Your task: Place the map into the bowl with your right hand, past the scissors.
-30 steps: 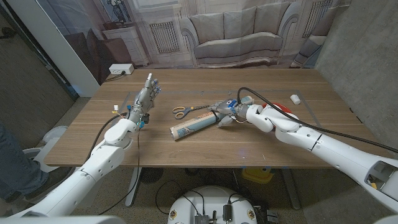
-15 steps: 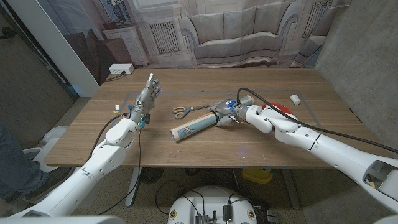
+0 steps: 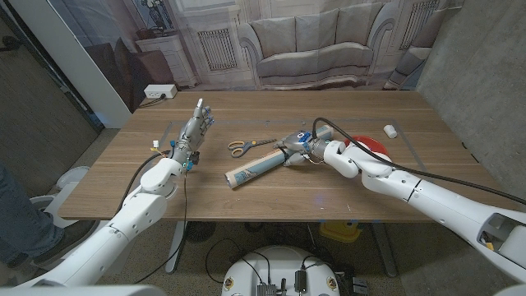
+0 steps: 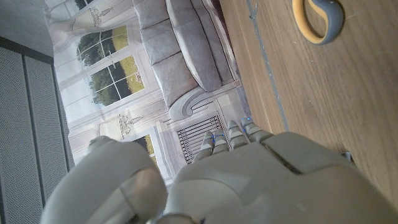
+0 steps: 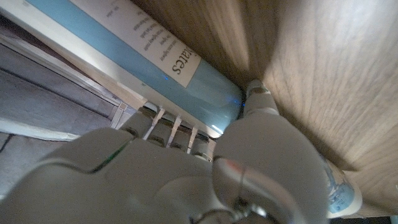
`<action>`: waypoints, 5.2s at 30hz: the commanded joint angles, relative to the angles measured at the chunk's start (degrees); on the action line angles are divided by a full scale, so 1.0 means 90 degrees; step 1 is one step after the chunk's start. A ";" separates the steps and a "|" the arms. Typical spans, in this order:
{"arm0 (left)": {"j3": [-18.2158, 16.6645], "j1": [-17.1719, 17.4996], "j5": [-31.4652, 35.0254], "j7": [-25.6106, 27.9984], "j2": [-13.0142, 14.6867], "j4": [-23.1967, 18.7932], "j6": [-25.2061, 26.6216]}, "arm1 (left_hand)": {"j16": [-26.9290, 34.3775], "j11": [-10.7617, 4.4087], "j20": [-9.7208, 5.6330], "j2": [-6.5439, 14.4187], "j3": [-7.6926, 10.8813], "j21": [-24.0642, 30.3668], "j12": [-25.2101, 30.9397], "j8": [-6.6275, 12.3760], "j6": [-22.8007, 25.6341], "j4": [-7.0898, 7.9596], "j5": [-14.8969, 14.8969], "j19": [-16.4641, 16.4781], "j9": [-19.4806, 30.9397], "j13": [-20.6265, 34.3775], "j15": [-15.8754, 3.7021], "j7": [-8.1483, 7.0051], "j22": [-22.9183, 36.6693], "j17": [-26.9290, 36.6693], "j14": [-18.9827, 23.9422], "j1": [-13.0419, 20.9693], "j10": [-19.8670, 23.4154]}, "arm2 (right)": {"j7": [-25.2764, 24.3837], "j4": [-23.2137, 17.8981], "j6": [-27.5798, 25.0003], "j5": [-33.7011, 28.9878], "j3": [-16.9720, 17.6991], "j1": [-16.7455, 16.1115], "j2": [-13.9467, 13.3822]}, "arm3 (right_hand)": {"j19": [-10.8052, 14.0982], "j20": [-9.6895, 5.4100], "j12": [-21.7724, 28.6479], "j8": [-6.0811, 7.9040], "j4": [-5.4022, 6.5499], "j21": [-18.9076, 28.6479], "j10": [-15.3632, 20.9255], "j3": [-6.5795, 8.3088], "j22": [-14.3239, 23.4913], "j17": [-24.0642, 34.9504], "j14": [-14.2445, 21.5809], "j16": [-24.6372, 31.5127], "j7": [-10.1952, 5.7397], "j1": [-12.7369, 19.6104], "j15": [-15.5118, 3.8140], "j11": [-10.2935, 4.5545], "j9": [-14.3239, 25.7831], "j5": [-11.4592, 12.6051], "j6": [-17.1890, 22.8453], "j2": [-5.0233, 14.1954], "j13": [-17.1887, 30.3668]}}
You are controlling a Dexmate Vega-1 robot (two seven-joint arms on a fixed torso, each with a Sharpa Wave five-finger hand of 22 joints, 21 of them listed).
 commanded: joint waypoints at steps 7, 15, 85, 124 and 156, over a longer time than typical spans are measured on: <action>-0.0075 0.0113 -0.0027 0.0029 0.0012 -0.0041 -0.0106 | -0.0006 -0.0009 -0.0111 0.0028 -0.0049 -0.0005 -0.0025 -0.0002 -0.0022 0.0018 0.0011 -0.0036 0.0015 0.0031 -0.0011 -0.0014 0.0026 0.0035 -0.0050 0.0027 -0.0027 | -0.0368 0.0208 0.0013 -0.0128 -0.0135 0.0019 0.0067 | 0.0305 -0.0943 0.0082 0.0081 -0.0034 0.0096 0.0439 0.0117 0.0022 0.0025 0.0360 0.0025 -0.0095 0.0247 -0.1015 -0.0100 0.0010 -0.0091 0.0518 0.0127 0.0004; -0.0075 0.0085 -0.0021 0.0013 0.0010 -0.0035 -0.0113 | -0.0007 -0.0007 -0.0110 0.0033 -0.0059 -0.0006 -0.0025 -0.0002 -0.0024 0.0017 0.0011 -0.0039 0.0015 0.0031 -0.0019 -0.0016 0.0026 0.0035 -0.0052 0.0031 -0.0028 | -0.0477 0.0075 -0.0023 -0.0090 -0.0054 -0.0055 -0.0041 | 0.0489 -0.0994 0.0102 0.0135 -0.0029 0.0135 0.0696 0.0148 0.0026 0.0031 0.0582 0.0009 -0.0098 0.0346 -0.1078 -0.0134 0.0011 -0.0185 0.0896 0.0185 0.0001; 0.0148 -0.0464 0.0020 -0.0326 -0.0094 0.0350 -0.0045 | -0.0008 0.0001 -0.0108 0.0071 -0.0147 -0.0004 -0.0023 0.0002 -0.0018 0.0015 0.0008 -0.0042 0.0015 0.0031 -0.0011 -0.0013 0.0027 0.0035 -0.0058 0.0063 -0.0030 | -0.1097 -0.1140 -0.1192 -0.0011 0.0951 -0.1031 -0.0534 | 0.0741 -0.1048 -0.0027 -0.0046 -0.0012 0.0147 0.1083 0.0192 0.0044 0.0042 0.0874 -0.0130 0.0020 0.0576 -0.1113 -0.0151 0.0006 -0.0452 0.1210 0.0287 -0.0006; 0.0378 -0.0904 0.0162 -0.0434 -0.0197 0.0520 0.0115 | -0.0008 0.0000 -0.0099 0.0088 -0.0192 -0.0005 -0.0022 0.0004 -0.0013 0.0016 0.0006 -0.0049 0.0015 0.0031 -0.0007 -0.0014 0.0027 0.0035 -0.0059 0.0077 -0.0029 | -0.1571 -0.1784 -0.2018 0.0103 0.1580 -0.1912 -0.0951 | 0.0739 -0.1047 -0.0130 -0.0148 -0.0002 0.0107 0.1111 0.0203 0.0048 0.0052 0.0886 -0.0166 0.0009 0.0650 -0.1114 -0.0145 0.0010 -0.0512 0.1252 0.0320 -0.0002; 0.0481 -0.0893 0.0327 -0.0172 -0.0180 0.0157 0.0337 | -0.0004 -0.0028 -0.0098 0.0107 -0.0227 -0.0006 -0.0018 0.0018 0.0028 0.0013 0.0006 -0.0056 0.0015 0.0030 -0.0053 -0.0020 0.0027 0.0034 -0.0052 0.0096 -0.0017 | -0.2237 -0.2328 -0.2694 0.0515 0.2278 -0.2981 -0.1450 | 0.0744 -0.1039 -0.0203 -0.0206 0.0010 0.0080 0.1121 0.0202 0.0051 0.0057 0.0887 -0.0181 -0.0004 0.0689 -0.1112 -0.0159 0.0014 -0.0539 0.1300 0.0332 0.0001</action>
